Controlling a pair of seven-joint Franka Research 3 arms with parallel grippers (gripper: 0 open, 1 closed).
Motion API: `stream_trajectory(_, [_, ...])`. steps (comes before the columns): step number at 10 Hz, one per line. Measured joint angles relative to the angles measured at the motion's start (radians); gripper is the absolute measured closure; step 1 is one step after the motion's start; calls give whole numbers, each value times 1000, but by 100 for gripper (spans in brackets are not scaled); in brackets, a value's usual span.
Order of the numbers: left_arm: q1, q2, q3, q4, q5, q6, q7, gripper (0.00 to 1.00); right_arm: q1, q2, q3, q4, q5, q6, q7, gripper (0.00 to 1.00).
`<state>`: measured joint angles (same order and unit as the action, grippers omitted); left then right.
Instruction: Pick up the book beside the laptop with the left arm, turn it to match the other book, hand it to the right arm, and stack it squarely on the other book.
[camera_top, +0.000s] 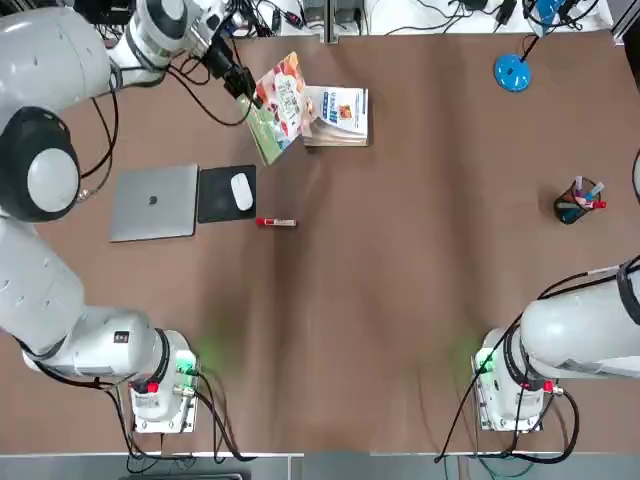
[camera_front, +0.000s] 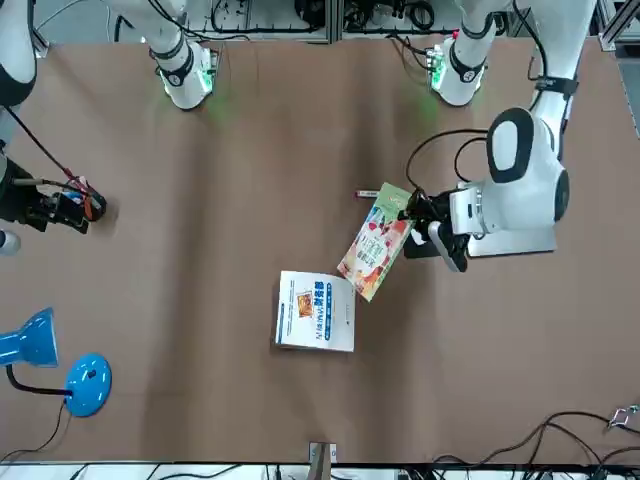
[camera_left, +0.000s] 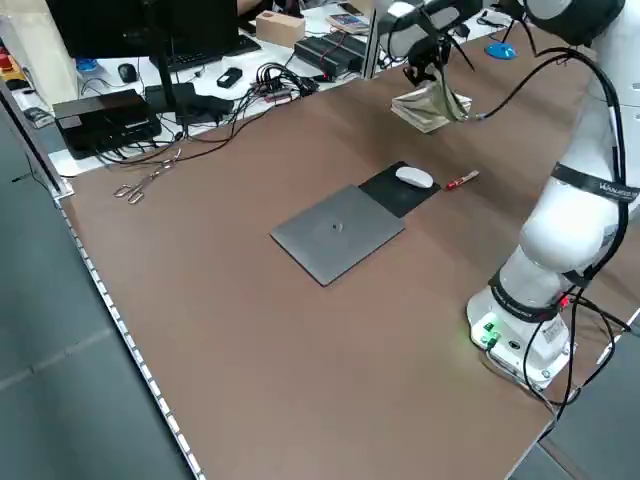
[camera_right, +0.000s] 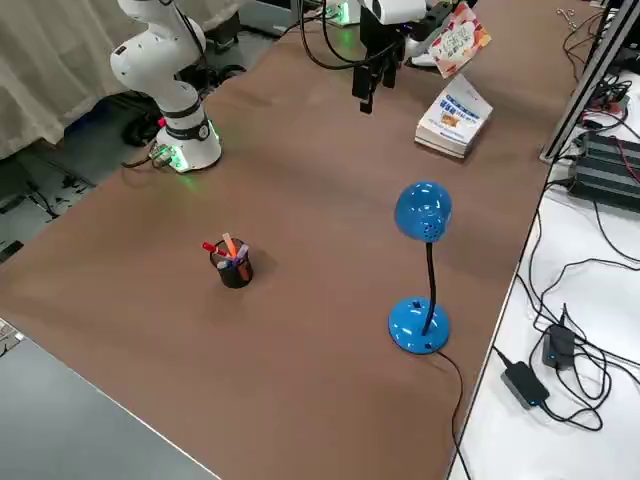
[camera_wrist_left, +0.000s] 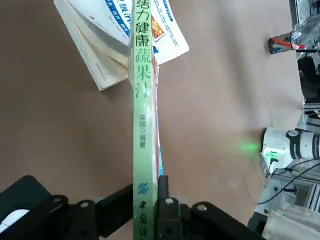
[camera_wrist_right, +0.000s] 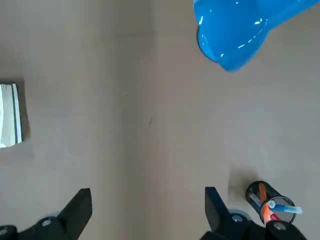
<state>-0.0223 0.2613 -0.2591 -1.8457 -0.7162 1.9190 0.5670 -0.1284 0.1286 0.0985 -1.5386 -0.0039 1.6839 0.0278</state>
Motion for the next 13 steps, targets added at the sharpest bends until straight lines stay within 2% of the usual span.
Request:
stream_trajectory(4, [25, 33, 9, 143, 7, -212, -7, 82, 0, 0, 0, 0, 0, 0, 0, 0])
stream_trajectory(7, [25, 48, 9, 220, 27, -267, -7, 82, 0, 0, 0, 0, 0, 0, 0, 0])
stream_trajectory(9, [-1, 146, -3, 336, 82, -268, -5, 82, -2, 0, -1, 0, 0, 0, 0, 0])
stream_trajectory(11, [-38, 290, -7, 477, 85, -267, 19, 82, -6, 0, -2, 1, 0, 6, 0, 0])
stream_trajectory(13, [-62, 387, -9, 568, 86, -263, 93, 82, -7, 0, -3, 1, 0, 9, 0, 0])
